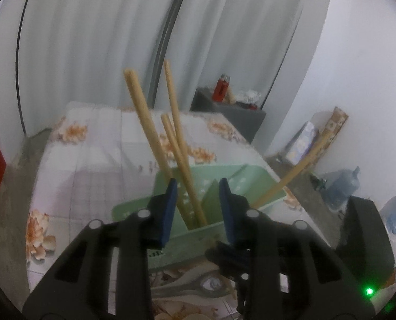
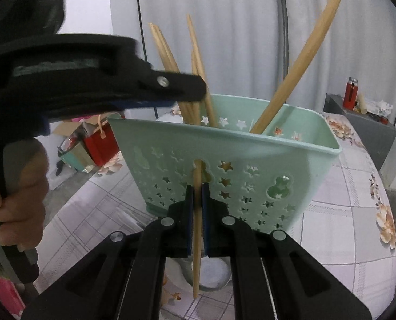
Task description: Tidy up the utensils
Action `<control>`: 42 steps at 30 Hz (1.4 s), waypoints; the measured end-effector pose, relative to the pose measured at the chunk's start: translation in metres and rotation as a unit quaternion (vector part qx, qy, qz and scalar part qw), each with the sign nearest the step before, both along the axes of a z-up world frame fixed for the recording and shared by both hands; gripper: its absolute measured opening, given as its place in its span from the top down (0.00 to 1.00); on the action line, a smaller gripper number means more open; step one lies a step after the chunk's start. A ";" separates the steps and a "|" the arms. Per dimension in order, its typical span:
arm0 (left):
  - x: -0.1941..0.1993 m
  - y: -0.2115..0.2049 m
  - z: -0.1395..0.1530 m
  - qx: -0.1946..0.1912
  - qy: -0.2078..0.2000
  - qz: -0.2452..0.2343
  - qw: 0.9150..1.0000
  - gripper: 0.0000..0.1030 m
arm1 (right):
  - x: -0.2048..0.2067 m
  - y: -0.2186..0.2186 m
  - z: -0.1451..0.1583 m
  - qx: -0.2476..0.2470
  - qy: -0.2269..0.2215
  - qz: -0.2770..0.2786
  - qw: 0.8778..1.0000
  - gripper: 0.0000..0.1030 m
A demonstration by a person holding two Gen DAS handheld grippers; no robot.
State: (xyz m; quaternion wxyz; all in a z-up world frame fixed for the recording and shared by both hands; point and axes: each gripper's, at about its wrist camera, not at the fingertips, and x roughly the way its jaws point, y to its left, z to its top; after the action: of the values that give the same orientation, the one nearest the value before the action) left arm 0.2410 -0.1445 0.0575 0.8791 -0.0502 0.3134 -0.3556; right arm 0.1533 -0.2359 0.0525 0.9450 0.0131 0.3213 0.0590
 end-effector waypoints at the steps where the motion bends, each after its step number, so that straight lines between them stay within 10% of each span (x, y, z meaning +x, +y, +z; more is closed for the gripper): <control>1: 0.000 0.000 -0.001 0.001 0.002 0.002 1.000 0.73 | 0.000 0.000 0.000 0.000 -0.001 -0.001 1.000 0.94; 32: 0.019 -0.021 0.048 0.037 -0.080 0.032 0.996 0.74 | -0.003 -0.017 -0.001 0.031 -0.019 0.008 0.999 0.94; 42: -0.015 0.017 0.049 -0.013 -0.094 0.051 0.994 0.74 | 0.001 -0.026 0.006 0.064 -0.017 0.012 0.998 0.94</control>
State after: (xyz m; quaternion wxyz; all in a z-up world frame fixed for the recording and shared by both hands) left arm 0.2256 -0.1277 0.1063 0.9208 -0.0439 0.2217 -0.3180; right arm 0.1541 -0.2621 0.0589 0.9468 0.0688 0.3010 0.0912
